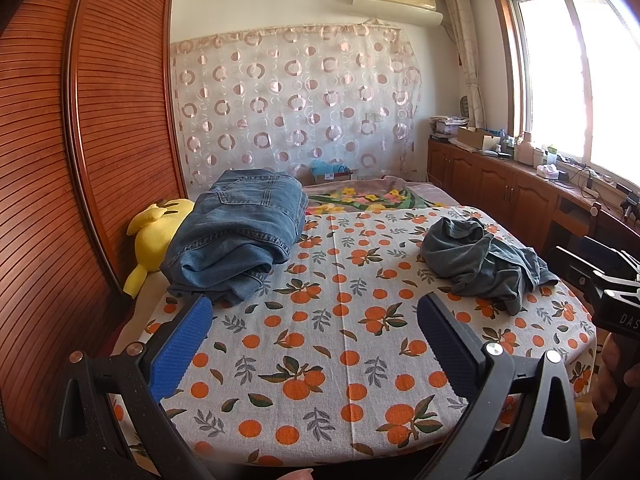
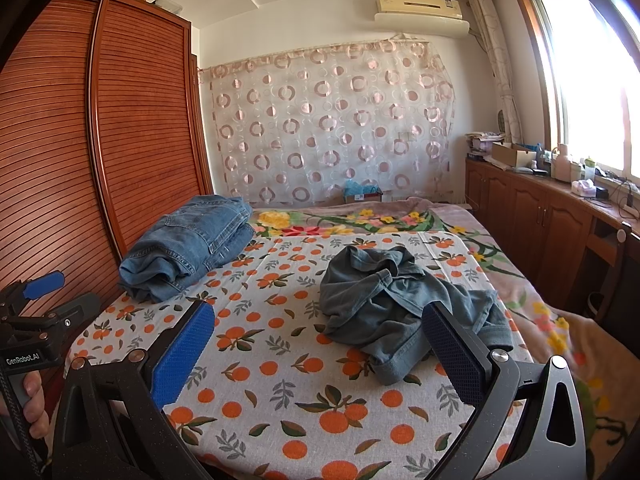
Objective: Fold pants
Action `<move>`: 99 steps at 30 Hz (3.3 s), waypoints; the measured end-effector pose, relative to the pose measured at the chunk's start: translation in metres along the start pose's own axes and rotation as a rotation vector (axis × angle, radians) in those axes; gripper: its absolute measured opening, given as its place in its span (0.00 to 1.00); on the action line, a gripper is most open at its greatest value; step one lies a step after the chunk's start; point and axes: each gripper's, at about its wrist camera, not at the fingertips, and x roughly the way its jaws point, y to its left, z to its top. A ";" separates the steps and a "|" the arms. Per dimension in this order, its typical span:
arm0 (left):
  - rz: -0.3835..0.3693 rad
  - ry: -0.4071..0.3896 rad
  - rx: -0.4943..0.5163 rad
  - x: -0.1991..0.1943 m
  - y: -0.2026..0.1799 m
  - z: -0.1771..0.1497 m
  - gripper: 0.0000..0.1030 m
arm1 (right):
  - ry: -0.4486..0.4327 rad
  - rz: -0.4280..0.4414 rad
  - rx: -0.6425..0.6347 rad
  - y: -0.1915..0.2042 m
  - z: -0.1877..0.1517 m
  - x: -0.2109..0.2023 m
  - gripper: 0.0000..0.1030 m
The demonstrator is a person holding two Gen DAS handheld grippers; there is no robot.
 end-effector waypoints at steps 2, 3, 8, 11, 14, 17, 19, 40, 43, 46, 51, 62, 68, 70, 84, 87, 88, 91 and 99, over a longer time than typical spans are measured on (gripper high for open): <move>-0.001 -0.001 0.000 0.000 0.000 0.000 0.99 | 0.000 0.000 -0.001 0.000 0.000 0.000 1.00; -0.001 -0.002 0.001 0.000 0.000 0.001 0.99 | -0.001 0.000 0.000 0.000 0.000 0.000 1.00; -0.001 -0.003 0.001 -0.001 0.000 0.001 0.99 | -0.001 0.000 0.000 0.000 0.000 0.000 1.00; 0.000 -0.003 0.000 -0.001 -0.001 0.001 0.99 | 0.001 0.000 -0.001 0.000 0.000 0.000 1.00; 0.000 -0.002 0.001 -0.002 -0.001 0.001 0.99 | 0.000 0.000 -0.003 0.000 0.000 0.000 1.00; 0.000 -0.001 0.002 -0.002 -0.001 0.001 0.99 | -0.003 -0.001 -0.002 0.000 0.000 -0.001 1.00; 0.000 -0.001 0.002 -0.002 -0.001 0.001 0.99 | -0.002 -0.001 -0.002 0.001 -0.001 -0.002 1.00; -0.081 0.083 0.058 0.040 -0.007 -0.007 0.99 | 0.044 -0.024 -0.018 -0.035 0.004 0.012 1.00; -0.104 0.096 0.081 0.053 -0.010 -0.004 0.99 | 0.069 -0.027 -0.036 -0.040 0.005 0.019 1.00; -0.142 0.113 0.101 0.067 -0.017 0.000 0.99 | 0.095 -0.032 -0.060 -0.044 0.008 0.026 0.94; -0.191 0.146 0.137 0.092 -0.033 0.003 0.99 | 0.158 -0.044 -0.082 -0.059 0.011 0.035 0.78; -0.324 0.250 0.232 0.144 -0.083 0.006 0.99 | 0.339 0.015 -0.033 -0.089 0.013 0.050 0.42; -0.390 0.286 0.275 0.165 -0.114 0.014 0.92 | 0.384 0.021 -0.031 -0.097 0.014 0.045 0.33; -0.410 0.291 0.291 0.171 -0.125 0.018 0.90 | 0.399 0.033 -0.020 -0.101 0.015 0.044 0.28; -0.571 0.360 0.329 0.210 -0.183 0.029 0.32 | 0.297 0.005 0.028 -0.125 0.033 0.003 0.03; -0.585 0.357 0.325 0.213 -0.183 0.028 0.16 | 0.281 -0.015 0.031 -0.129 0.035 -0.010 0.03; -0.584 0.352 0.323 0.212 -0.181 0.028 0.12 | 0.277 -0.018 0.032 -0.130 0.035 -0.011 0.03; -0.578 0.328 0.310 0.206 -0.171 0.031 0.07 | 0.261 -0.029 0.033 -0.130 0.039 -0.019 0.03; -0.518 0.223 0.225 0.177 -0.114 0.058 0.06 | 0.181 -0.028 -0.002 -0.110 0.055 -0.027 0.02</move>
